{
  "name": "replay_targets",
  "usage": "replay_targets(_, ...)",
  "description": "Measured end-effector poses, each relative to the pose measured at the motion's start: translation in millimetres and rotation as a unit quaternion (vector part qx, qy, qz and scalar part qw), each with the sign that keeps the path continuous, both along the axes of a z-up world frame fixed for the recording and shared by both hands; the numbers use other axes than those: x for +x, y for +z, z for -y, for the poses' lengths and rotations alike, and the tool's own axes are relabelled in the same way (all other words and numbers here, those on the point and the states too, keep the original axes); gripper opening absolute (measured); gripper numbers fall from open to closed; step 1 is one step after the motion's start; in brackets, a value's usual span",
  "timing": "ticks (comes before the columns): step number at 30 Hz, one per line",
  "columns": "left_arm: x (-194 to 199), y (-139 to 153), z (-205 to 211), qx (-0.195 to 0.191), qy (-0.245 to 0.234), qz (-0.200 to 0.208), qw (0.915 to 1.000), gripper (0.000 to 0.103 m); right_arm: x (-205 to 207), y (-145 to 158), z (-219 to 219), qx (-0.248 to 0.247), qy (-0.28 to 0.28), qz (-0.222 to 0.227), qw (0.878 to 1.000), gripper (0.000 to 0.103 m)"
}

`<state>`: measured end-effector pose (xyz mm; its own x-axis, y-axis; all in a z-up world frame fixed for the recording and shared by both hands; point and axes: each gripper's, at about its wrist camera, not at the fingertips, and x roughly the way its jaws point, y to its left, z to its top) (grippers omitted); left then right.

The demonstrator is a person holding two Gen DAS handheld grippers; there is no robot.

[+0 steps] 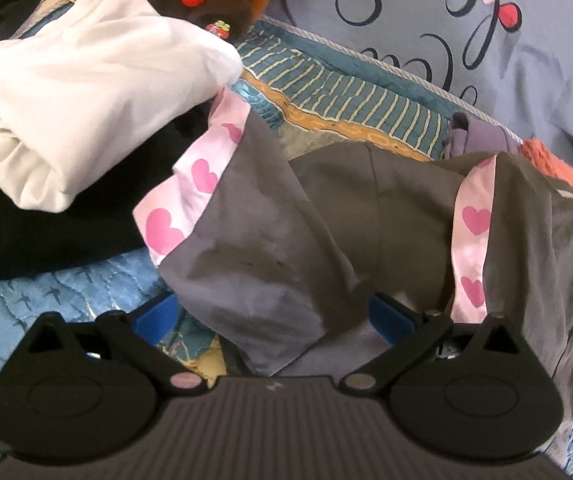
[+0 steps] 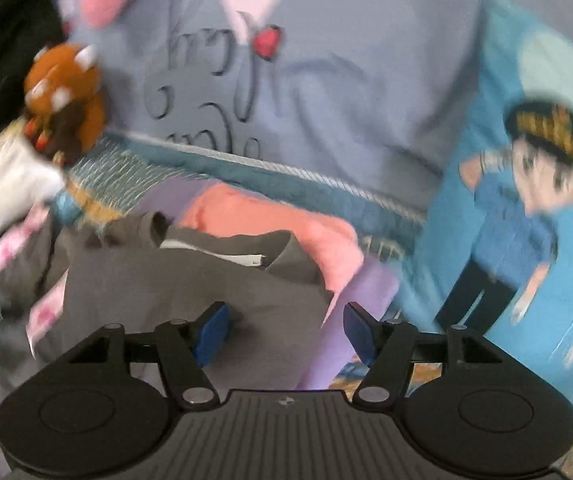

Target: Fold clothes

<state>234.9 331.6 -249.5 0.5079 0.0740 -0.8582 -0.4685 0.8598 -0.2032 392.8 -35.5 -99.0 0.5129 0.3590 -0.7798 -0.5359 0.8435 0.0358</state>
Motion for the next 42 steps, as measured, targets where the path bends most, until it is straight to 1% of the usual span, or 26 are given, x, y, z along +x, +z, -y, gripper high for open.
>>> replay_targets(1,0.9,-0.6,0.9,0.001,-0.001,-0.001,1.0000,0.103,3.5,-1.5,1.0,0.017,-0.012,-0.012,1.000,0.023)
replay_targets(2,0.9,-0.8,1.3,0.002,-0.002,-0.001,1.0000,0.103,3.8,-0.7,0.4,0.025,-0.015,-0.016,0.999,0.013)
replay_targets(5,-0.2,-0.1,0.5,0.001,-0.002,0.000,1.0000,0.103,-8.8,11.9,-7.7,0.011,0.009,0.011,1.000,0.011)
replay_targets(7,-1.3,0.6,0.2,0.000,0.000,0.001,1.0000,0.103,-16.2,21.3,-13.3,-0.029,0.007,0.041,0.999,0.010)
replay_targets(9,-0.7,0.3,0.5,0.001,-0.001,0.001,1.0000,0.103,-22.0,30.7,-19.0,-0.070,0.004,0.072,0.995,0.009)
replay_targets(10,-0.5,0.3,0.7,0.001,-0.001,0.001,1.0000,0.102,-21.9,35.4,-22.1,-0.092,0.002,0.089,0.992,0.005)
replay_targets(12,-0.9,0.7,0.9,0.002,-0.002,0.002,1.0000,0.103,-21.8,44.8,-28.2,-0.135,-0.004,0.121,0.983,0.005)
replay_targets(13,-1.0,0.9,0.9,0.002,-0.002,0.002,1.0000,0.103,-20.2,46.7,-30.7,-0.151,-0.005,0.129,0.980,0.005)
replay_targets(16,0.8,-0.3,2.3,0.005,-0.003,0.001,1.0000,0.103,-8.7,40.7,-35.7,-0.172,-0.003,0.111,0.979,0.005)
replay_targets(19,2.0,-1.3,3.5,0.007,-0.006,-0.002,1.0000,0.103,2.3,22.3,-42.0,-0.186,-0.012,0.084,0.979,0.006)
replay_targets(21,1.7,-0.5,3.2,0.010,-0.006,0.000,0.9999,0.103,-0.9,18.1,-41.2,-0.175,-0.023,0.095,0.980,0.013)
replay_targets(22,1.6,-0.1,2.5,0.010,-0.004,0.001,0.9999,0.103,-4.4,18.3,-40.6,-0.168,-0.031,0.107,0.980,0.028)
replay_targets(23,1.1,0.1,1.7,0.010,-0.003,0.003,0.9999,0.103,-10.7,20.5,-39.2,-0.160,-0.039,0.121,0.979,0.044)
replay_targets(25,0.2,0.8,0.3,0.008,0.000,0.004,1.0000,0.103,-26.2,26.8,-33.4,-0.141,-0.051,0.145,0.978,0.056)
replay_targets(27,-0.1,1.1,-0.3,0.007,0.001,0.005,1.0000,0.103,-45.9,32.8,-24.1,-0.121,-0.056,0.150,0.980,0.056)
replay_targets(29,-0.4,3.0,2.1,0.010,-0.004,0.008,0.9999,0.103,-70.7,35.1,-16.9,-0.106,-0.049,0.143,0.983,0.057)
replay_targets(32,-2.1,8.8,8.0,0.014,-0.017,0.017,0.9996,0.103,-118.5,27.4,-14.7,-0.107,0.003,0.111,0.988,0.063)
replay_targets(34,-4.0,14.3,14.3,0.017,-0.030,0.028,0.9990,0.103,-157.5,16.0,-16.5,-0.114,0.034,0.084,0.989,0.063)
replay_targets(36,-5.8,22.3,23.8,0.029,-0.051,0.036,0.9976,0.103,-194.7,3.4,-18.0,-0.118,0.060,0.059,0.989,0.063)
replay_targets(39,-16.7,40.2,37.1,0.035,-0.083,0.057,0.9943,0.103,-258.8,-20.3,-18.8,-0.135,0.099,0.035,0.985,0.064)
replay_targets(42,-31.1,58.0,46.0,0.044,-0.097,0.076,0.9914,0.103,-327.6,-43.9,-18.6,-0.166,0.155,0.029,0.973,0.064)
